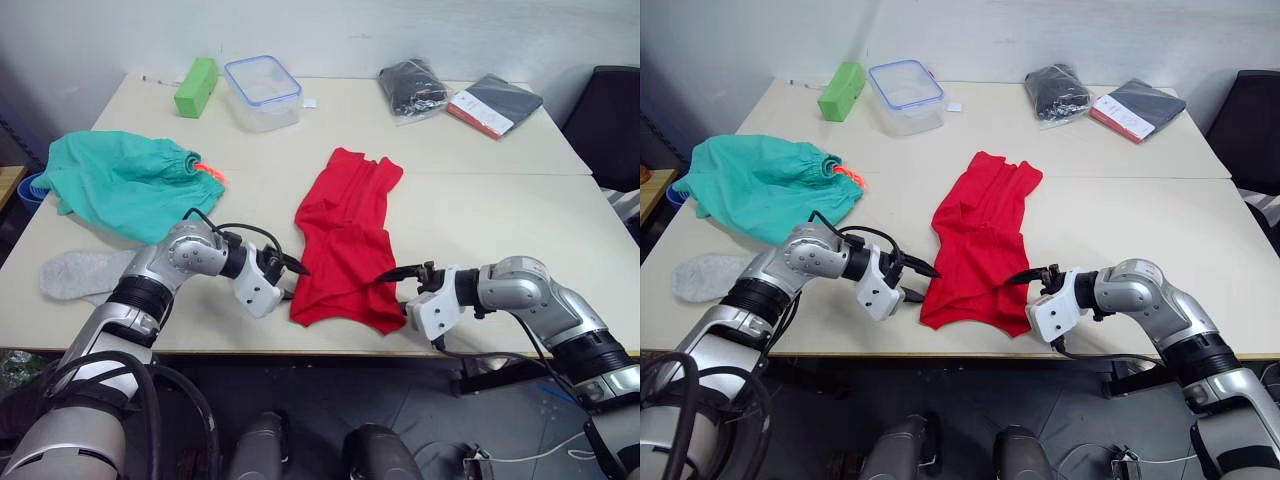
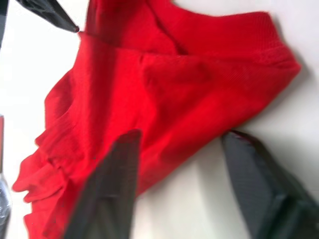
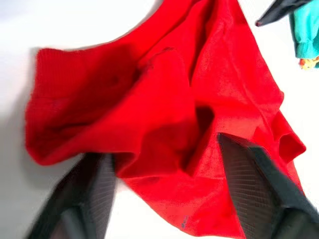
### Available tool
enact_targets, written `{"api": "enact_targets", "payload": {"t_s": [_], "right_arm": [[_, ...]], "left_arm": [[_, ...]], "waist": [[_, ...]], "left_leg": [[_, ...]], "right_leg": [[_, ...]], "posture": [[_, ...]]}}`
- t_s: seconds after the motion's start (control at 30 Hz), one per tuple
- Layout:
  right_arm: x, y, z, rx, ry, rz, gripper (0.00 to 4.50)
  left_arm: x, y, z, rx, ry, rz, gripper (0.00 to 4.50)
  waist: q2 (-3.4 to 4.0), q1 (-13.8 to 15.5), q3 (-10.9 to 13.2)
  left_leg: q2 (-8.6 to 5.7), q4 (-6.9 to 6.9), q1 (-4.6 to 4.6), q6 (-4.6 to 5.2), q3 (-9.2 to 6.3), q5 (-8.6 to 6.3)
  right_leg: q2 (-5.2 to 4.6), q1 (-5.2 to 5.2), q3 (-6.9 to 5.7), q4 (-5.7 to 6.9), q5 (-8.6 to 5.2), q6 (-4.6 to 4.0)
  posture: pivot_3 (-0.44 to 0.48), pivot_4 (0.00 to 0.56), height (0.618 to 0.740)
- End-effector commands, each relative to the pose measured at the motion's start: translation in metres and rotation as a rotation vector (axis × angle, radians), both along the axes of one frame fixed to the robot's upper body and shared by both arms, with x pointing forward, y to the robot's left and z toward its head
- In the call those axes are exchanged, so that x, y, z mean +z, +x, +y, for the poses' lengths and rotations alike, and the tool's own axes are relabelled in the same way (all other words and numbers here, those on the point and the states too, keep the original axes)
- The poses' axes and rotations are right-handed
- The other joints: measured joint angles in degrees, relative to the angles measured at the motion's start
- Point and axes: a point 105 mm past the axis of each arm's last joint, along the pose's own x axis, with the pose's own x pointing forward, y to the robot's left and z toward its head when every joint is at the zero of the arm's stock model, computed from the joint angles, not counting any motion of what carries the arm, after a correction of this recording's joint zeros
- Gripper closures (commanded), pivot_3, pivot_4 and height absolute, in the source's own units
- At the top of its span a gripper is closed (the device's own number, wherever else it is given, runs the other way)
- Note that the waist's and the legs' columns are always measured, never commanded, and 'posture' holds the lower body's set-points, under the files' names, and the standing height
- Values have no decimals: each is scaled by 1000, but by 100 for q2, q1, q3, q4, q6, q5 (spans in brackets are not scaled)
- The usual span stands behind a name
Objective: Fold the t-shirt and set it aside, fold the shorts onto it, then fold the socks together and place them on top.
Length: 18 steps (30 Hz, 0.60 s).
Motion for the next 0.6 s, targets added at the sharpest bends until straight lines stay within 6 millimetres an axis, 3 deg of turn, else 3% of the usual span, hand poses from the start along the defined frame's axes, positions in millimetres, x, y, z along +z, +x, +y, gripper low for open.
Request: {"api": "enact_targets", "payload": {"t_s": [0.03,0.17,0.2,0.37,0.6], "right_arm": [[2,-3,5,9,26,-9,2898],[2,-2,4,-12,52,-7,4276],[2,-2,4,-12,54,-6,4481],[10,-5,8,-25,117,30,4481],[37,-38,18,-22,264,207,4481]], "left_arm": [[-19,-4,2,6,55,66,3098],[-19,-2,-1,25,34,80,4359],[-19,-1,-1,27,33,81,4493],[-15,-6,0,28,9,111,4493],[-7,-37,15,29,-3,251,4493]], "waist": [[0,-4,0],[0,-1,0],[0,0,0],[0,-10,0],[12,-46,8]], "left_leg": [[0,0,0,0,0,0],[-1,0,-3,0,-4,0],[-1,1,-4,0,-5,0],[-2,0,-7,0,-9,0],[2,-9,-15,-7,-15,-4]], "right_leg": [[0,0,0,0,0,0],[0,0,-5,-1,0,0],[-1,0,-6,-2,0,0],[-1,-1,-9,-3,0,0],[3,-2,-13,-25,0,0]], "posture": [[0,150,740],[0,150,740],[0,150,740],[0,150,740],[0,150,740]]}}
